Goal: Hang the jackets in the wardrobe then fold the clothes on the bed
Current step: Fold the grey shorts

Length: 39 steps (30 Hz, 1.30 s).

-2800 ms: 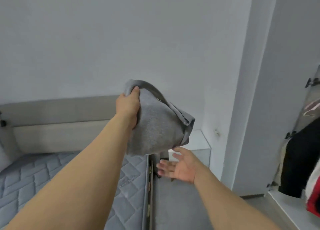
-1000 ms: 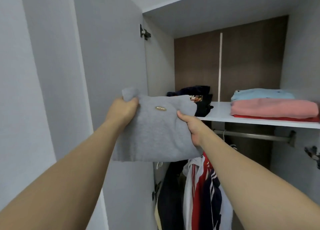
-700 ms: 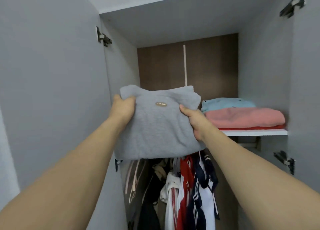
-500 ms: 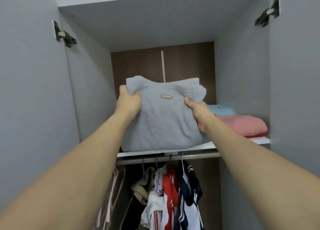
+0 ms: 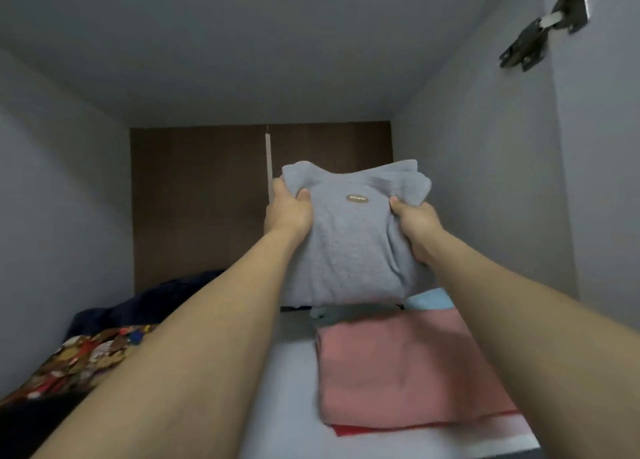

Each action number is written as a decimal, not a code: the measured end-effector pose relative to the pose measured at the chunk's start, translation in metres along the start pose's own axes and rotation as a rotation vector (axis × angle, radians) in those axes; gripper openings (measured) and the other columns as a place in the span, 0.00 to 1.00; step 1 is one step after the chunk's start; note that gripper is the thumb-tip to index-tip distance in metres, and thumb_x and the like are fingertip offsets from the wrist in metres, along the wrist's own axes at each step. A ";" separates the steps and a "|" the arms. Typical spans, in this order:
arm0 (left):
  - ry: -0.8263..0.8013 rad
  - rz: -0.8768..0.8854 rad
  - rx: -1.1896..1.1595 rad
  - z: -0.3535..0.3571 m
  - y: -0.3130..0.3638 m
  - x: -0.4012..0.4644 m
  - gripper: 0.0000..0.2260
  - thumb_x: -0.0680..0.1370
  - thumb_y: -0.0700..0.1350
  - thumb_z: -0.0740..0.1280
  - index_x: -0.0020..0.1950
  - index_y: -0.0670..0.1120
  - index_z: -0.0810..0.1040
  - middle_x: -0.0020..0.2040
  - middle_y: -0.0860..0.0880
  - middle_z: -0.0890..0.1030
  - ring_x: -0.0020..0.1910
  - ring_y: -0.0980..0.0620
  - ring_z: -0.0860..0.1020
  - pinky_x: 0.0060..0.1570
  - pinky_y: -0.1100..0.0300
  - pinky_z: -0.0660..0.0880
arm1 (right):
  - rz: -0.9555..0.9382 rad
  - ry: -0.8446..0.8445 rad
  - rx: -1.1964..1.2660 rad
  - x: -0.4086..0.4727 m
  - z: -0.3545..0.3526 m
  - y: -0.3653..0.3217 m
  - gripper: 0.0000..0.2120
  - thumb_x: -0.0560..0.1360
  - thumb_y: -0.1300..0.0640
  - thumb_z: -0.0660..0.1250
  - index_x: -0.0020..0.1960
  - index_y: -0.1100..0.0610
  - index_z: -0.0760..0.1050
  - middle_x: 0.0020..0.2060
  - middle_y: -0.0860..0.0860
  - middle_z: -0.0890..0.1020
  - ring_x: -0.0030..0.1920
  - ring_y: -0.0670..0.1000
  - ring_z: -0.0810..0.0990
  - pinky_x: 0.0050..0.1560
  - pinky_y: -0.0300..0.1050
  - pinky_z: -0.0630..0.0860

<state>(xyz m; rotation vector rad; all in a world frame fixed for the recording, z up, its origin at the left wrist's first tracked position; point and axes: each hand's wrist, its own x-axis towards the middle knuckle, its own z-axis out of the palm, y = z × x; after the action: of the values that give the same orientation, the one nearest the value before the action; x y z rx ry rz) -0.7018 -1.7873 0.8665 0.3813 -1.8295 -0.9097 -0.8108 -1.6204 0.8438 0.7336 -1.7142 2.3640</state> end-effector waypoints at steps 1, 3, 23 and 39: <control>-0.008 -0.011 -0.007 0.017 -0.003 0.012 0.18 0.82 0.52 0.58 0.71 0.50 0.61 0.62 0.44 0.75 0.58 0.40 0.75 0.52 0.53 0.69 | -0.006 0.024 -0.038 0.018 -0.004 0.006 0.14 0.78 0.51 0.66 0.59 0.58 0.76 0.49 0.52 0.82 0.45 0.52 0.81 0.45 0.46 0.75; -0.030 -0.047 -0.031 0.050 -0.011 0.032 0.19 0.82 0.52 0.58 0.71 0.49 0.61 0.63 0.43 0.75 0.57 0.40 0.75 0.51 0.53 0.68 | 0.004 0.084 -0.144 0.053 -0.010 0.019 0.16 0.78 0.49 0.66 0.61 0.58 0.75 0.53 0.53 0.81 0.48 0.55 0.79 0.51 0.49 0.75; -0.629 -0.333 0.467 0.204 -0.169 0.064 0.17 0.68 0.53 0.63 0.45 0.42 0.80 0.42 0.44 0.82 0.38 0.45 0.81 0.37 0.57 0.74 | -0.147 -0.169 -1.412 0.144 -0.038 0.174 0.16 0.80 0.60 0.54 0.62 0.59 0.76 0.60 0.61 0.78 0.60 0.61 0.77 0.58 0.50 0.73; -0.307 -0.216 0.696 0.173 -0.141 0.049 0.23 0.80 0.55 0.56 0.71 0.44 0.64 0.70 0.41 0.69 0.68 0.40 0.69 0.63 0.47 0.66 | -0.153 -0.169 -1.462 0.130 -0.029 0.134 0.14 0.79 0.57 0.56 0.62 0.58 0.72 0.60 0.59 0.77 0.59 0.60 0.76 0.58 0.51 0.74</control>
<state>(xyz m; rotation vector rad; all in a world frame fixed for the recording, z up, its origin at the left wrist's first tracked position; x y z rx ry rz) -0.8971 -1.8405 0.7605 0.9239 -2.4025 -0.4549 -0.9842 -1.6628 0.7812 0.6518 -2.5694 0.4893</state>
